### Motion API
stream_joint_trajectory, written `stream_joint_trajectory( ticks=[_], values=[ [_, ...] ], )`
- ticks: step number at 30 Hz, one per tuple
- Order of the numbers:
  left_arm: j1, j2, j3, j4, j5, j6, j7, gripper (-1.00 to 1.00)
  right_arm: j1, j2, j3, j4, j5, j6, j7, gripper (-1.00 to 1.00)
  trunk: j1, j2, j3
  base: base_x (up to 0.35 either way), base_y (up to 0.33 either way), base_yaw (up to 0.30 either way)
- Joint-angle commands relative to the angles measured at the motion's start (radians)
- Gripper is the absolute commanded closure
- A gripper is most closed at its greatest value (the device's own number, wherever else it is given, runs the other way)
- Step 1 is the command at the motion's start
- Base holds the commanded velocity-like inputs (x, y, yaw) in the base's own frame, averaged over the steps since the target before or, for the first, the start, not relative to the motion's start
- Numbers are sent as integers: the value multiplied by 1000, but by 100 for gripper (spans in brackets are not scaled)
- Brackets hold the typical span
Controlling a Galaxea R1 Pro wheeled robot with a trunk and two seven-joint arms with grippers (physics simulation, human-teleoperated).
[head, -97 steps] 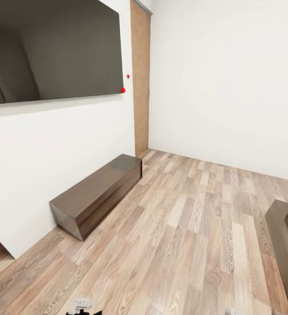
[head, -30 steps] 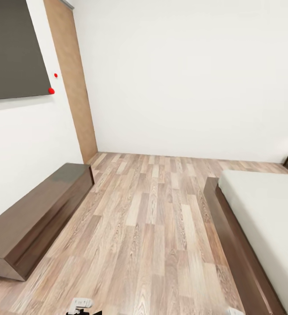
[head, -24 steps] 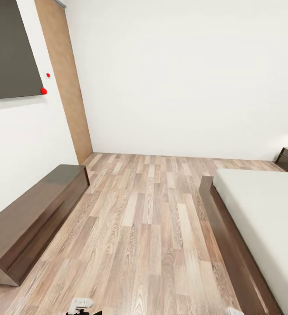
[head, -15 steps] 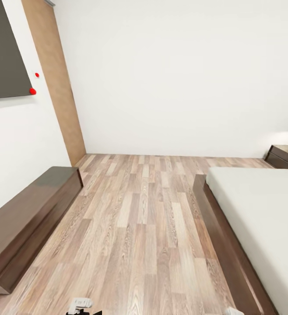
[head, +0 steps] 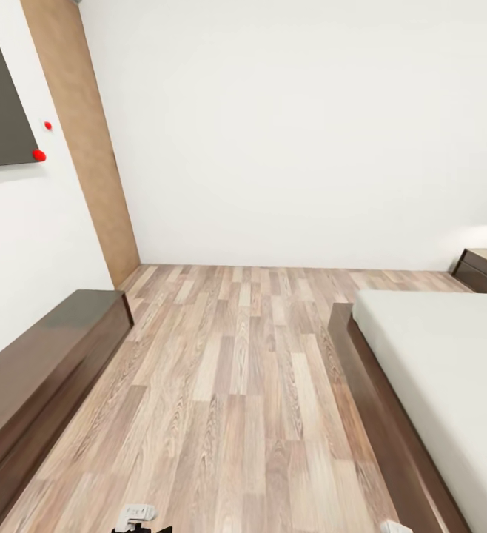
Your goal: In the bedroom, move the book from the bed onto either nightstand, and place the two sandals side by side next to the bed.
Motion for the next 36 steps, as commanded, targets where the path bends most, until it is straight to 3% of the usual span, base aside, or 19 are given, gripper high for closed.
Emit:
stream_joint_trajectory(
  ticks=[1,36],
  values=[
    [-1,0,6,1,2,0,-5,-100,0,0,-9,-1,10,2,4,-100,1,0,-1,332,0,0],
    [-1,0,6,2,2,0,2,-100,0,0,-9,-1,10,2,4,-100,1,0,-1,333,0,0]
  ],
)
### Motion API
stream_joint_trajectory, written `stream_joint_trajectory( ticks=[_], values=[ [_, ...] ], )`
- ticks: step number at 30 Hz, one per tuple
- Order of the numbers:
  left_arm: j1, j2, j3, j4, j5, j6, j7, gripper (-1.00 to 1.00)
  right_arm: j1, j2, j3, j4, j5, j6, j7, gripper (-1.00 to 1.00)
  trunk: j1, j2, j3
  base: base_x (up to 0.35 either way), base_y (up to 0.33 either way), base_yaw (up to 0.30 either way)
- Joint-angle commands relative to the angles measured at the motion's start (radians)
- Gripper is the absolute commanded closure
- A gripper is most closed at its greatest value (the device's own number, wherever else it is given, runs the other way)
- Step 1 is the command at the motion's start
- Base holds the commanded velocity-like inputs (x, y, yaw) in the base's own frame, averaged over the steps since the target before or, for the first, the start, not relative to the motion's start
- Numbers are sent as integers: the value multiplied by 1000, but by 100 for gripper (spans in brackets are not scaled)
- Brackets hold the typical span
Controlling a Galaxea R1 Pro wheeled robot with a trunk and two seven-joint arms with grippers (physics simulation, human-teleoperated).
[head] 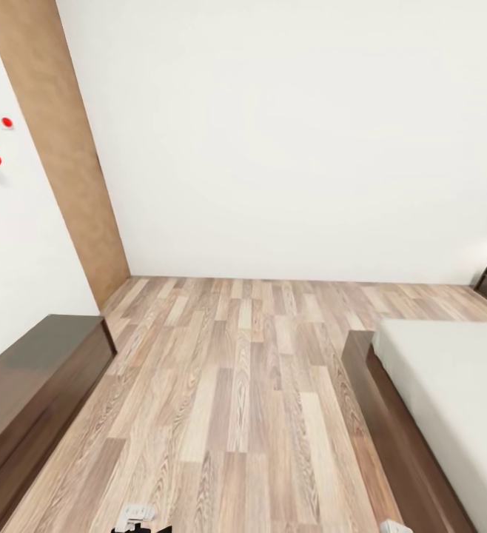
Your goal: In the bedroom, move the book from the bed onto either nightstand, and place the two sandals side by side next to the bed.
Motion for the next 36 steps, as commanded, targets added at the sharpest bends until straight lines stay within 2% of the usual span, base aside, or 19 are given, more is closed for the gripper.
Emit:
stream_joint_trajectory(
  ticks=[1,36],
  values=[
    [-1,0,6,2,2,0,-5,-100,0,0,-9,-1,10,2,5,-100,1,0,-1,333,0,0],
    [-1,0,6,2,2,0,-6,-100,0,0,-8,-1,11,2,5,-100,1,0,-1,333,0,0]
  ],
)
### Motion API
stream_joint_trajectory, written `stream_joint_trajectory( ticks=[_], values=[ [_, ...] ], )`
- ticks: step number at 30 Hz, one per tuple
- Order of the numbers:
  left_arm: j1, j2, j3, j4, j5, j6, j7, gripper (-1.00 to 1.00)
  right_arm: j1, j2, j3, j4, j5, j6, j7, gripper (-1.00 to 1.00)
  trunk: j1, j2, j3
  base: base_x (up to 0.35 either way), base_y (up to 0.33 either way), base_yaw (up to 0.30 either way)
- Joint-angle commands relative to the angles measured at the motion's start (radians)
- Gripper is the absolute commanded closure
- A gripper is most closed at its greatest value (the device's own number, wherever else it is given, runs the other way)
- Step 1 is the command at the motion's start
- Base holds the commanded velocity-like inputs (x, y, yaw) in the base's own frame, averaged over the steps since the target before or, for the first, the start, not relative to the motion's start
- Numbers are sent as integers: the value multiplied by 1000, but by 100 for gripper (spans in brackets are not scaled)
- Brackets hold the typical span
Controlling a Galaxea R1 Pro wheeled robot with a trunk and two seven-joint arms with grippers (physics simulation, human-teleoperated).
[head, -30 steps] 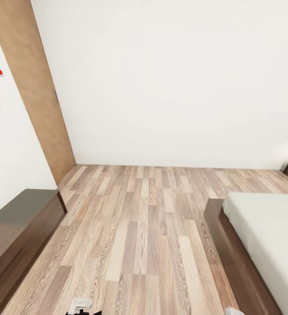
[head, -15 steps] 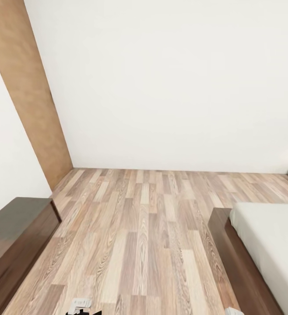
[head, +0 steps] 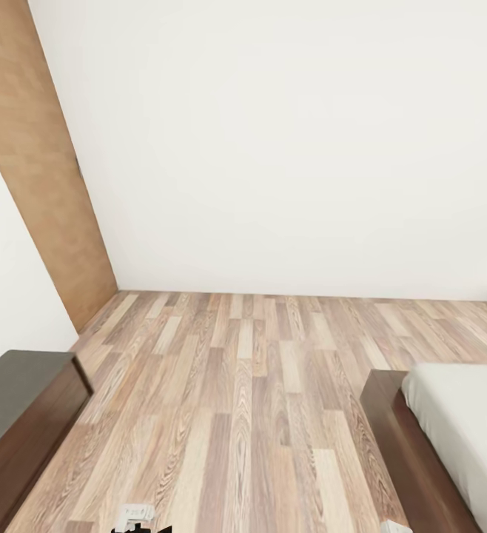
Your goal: In the bedroom, move the book from the bed onto either nightstand, and place the two sandals side by side next to the bed.
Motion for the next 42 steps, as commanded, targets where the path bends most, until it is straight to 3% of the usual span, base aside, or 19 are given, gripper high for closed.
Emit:
stream_joint_trajectory(
  ticks=[1,42],
  values=[
    [-1,0,6,1,2,0,-6,-100,0,0,-9,-1,10,2,4,-100,1,0,-1,333,0,0],
    [-1,0,6,0,2,1,-6,-100,0,0,-9,-1,8,2,4,-100,1,0,-1,333,0,0]
  ],
)
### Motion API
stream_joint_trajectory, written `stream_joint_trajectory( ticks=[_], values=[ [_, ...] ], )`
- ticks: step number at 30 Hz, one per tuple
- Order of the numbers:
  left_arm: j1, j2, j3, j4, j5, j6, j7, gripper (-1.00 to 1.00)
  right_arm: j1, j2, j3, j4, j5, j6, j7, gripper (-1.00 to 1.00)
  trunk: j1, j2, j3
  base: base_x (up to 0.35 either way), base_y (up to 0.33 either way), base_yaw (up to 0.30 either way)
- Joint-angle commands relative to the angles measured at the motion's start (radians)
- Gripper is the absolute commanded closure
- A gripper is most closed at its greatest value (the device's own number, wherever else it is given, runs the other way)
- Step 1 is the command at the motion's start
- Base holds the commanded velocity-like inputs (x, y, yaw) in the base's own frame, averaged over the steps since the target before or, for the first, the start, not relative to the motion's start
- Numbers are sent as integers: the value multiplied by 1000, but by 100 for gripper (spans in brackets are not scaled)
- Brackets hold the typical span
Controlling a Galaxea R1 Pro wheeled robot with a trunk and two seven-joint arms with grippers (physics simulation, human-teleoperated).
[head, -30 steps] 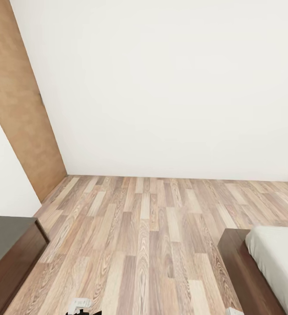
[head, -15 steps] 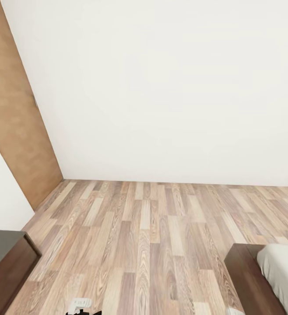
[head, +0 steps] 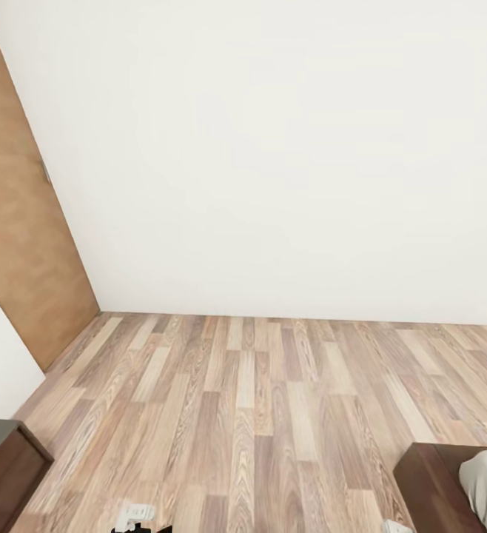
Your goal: In the bedroom, move the book from the bed onto either nightstand, and place the two sandals side by side next to the bed.
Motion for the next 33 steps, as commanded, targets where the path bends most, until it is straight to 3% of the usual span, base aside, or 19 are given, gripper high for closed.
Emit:
stream_joint_trajectory(
  ticks=[1,33],
  values=[
    [-1,0,6,1,2,0,-6,-100,0,0,-9,-1,10,2,5,-100,1,0,-1,333,0,0],
    [-1,0,6,2,2,0,-6,-100,0,0,-9,-2,7,2,4,-100,1,0,-1,333,0,-49]
  ],
)
